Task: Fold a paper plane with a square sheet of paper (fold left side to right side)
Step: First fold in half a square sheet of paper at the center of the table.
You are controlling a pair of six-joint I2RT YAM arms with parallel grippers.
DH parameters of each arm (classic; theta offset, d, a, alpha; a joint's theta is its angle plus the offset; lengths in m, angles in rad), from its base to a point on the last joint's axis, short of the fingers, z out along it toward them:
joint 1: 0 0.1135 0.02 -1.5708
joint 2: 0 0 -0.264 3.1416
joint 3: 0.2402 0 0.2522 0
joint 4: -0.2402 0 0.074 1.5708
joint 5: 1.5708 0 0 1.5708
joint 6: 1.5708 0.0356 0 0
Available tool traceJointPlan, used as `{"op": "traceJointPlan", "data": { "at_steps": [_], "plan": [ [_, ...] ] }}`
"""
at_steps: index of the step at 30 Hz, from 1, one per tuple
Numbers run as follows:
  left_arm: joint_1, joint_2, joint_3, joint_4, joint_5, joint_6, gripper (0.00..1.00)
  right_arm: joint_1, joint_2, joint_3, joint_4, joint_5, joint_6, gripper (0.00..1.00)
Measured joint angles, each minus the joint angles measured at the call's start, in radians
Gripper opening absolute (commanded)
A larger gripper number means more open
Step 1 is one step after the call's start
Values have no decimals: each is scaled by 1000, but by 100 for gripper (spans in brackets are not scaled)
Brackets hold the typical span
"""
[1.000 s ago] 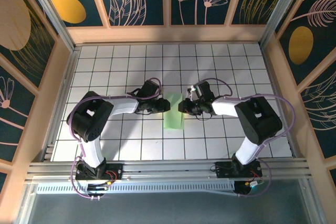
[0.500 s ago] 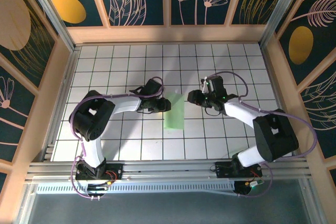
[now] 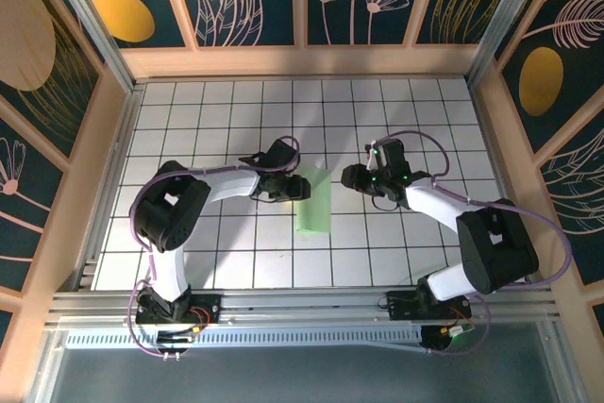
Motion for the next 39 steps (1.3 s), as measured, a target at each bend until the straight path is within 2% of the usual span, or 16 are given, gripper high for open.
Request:
{"op": "traceJointPlan", "data": {
  "at_steps": [9,39],
  "plan": [
    [-13,18,43,-55,-19,21,47,0,0,-2,0,0,-4,46],
    [-21,29,68,-86,-37,24,48,0,0,-15,-3,-44,-18,47]
  ]
}}
